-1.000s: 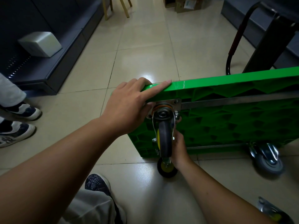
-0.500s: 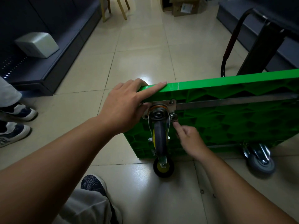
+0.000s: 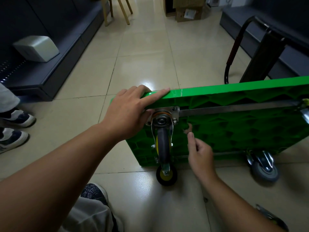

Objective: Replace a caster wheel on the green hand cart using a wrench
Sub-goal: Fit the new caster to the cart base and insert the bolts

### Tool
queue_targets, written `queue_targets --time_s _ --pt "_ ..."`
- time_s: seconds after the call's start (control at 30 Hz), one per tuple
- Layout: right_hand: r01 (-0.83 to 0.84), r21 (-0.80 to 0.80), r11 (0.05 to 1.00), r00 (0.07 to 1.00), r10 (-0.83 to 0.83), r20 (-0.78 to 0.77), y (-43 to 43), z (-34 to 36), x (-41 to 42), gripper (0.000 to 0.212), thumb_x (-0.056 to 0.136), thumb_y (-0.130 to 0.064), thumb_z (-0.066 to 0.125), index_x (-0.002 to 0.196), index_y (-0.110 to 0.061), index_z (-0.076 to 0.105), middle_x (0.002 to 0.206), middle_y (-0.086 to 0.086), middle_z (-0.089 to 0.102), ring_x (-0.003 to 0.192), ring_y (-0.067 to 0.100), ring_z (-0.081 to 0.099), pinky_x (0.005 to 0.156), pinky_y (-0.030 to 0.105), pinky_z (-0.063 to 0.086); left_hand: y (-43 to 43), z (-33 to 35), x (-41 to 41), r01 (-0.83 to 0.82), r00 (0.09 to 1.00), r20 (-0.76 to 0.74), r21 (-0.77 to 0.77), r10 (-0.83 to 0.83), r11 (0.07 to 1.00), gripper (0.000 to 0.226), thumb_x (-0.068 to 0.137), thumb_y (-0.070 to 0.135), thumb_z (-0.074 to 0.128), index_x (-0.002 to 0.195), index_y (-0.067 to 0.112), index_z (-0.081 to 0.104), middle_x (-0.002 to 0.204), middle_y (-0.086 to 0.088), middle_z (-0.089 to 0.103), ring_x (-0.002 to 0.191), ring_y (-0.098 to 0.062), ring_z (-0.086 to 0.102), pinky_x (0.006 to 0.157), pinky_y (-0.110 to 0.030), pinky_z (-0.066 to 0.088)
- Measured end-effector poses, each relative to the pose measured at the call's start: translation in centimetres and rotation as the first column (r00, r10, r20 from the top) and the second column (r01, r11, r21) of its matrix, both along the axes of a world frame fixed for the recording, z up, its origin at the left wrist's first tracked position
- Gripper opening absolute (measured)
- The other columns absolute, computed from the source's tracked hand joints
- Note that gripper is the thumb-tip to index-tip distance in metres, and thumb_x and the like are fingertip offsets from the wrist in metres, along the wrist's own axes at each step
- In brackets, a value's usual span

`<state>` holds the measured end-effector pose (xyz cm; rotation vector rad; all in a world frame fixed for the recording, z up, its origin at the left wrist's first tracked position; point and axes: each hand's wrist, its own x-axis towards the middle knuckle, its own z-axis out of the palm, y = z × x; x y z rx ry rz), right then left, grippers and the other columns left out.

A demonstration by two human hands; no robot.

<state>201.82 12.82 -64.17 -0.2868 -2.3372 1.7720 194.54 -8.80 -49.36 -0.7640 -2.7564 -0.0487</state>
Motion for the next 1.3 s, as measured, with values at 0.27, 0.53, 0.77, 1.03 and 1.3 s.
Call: queue_targets --time_s 0.27,0.53,0.77,1.03,1.3 --pt "0.091 -0.398 0.913 0.990 -0.040 0.136 -6.3 -2.3 -1.0 0.058 0.087 -0.069 0.043 0.060 -0.018 0.048 0.054 -0.004 0.042 0.053 0.012 0.041 0.053 0.023 0.035 -0.1 -0.1 -0.1 0.000 1.000 -0.022 -0.003 0.000 1.000 0.073 0.099 0.031 0.061 0.161 0.045 0.024 0.122 -0.007 0.059 0.099 -0.026 0.054 0.077 -0.033 0.030" --pt "0.106 -0.585 0.804 0.978 0.023 0.209 -7.3 -2.3 -2.3 0.053 0.079 -0.070 0.057 0.071 -0.019 0.064 0.072 0.013 0.060 0.078 0.037 0.059 0.072 0.055 0.046 0.0 -0.3 0.0 -0.002 0.999 -0.041 0.001 0.002 1.000 0.072 0.099 0.031 0.062 0.160 0.045 0.027 0.122 -0.006 0.059 0.100 -0.026 0.054 0.077 -0.032 0.028" --pt "-0.022 0.063 0.998 0.998 0.018 0.054 -2.5 -2.3 -3.3 0.058 0.091 -0.069 0.035 0.059 -0.021 0.041 0.052 -0.006 0.039 0.049 0.016 0.039 0.052 0.034 0.031 0.0 -0.2 -0.2 -0.003 1.000 -0.024 0.006 0.004 1.000 0.072 0.099 0.032 0.061 0.160 0.046 0.024 0.124 -0.006 0.059 0.101 -0.026 0.054 0.078 -0.033 0.030" --pt "0.251 0.842 0.477 0.943 0.076 -0.324 4.2 2.9 -4.4 0.055 0.087 -0.062 0.060 0.053 -0.021 0.045 0.048 0.000 0.044 0.047 0.020 0.031 0.058 0.027 0.023 0.1 0.1 0.0 -0.005 1.000 -0.001 0.003 0.005 1.000 0.071 0.101 0.032 0.059 0.161 0.046 0.023 0.125 -0.005 0.058 0.101 -0.026 0.053 0.079 -0.035 0.034" --pt "0.152 -0.076 0.985 0.988 -0.155 -0.028 1.2 -1.1 -0.2 0.056 0.093 -0.062 0.045 0.060 -0.017 0.039 0.049 -0.009 0.032 0.044 0.007 0.031 0.045 0.025 0.026 0.1 0.1 0.1 -0.009 1.000 0.006 -0.010 0.009 1.000 0.072 0.101 0.032 0.059 0.161 0.046 0.022 0.126 -0.008 0.059 0.103 -0.026 0.053 0.079 -0.034 0.032"
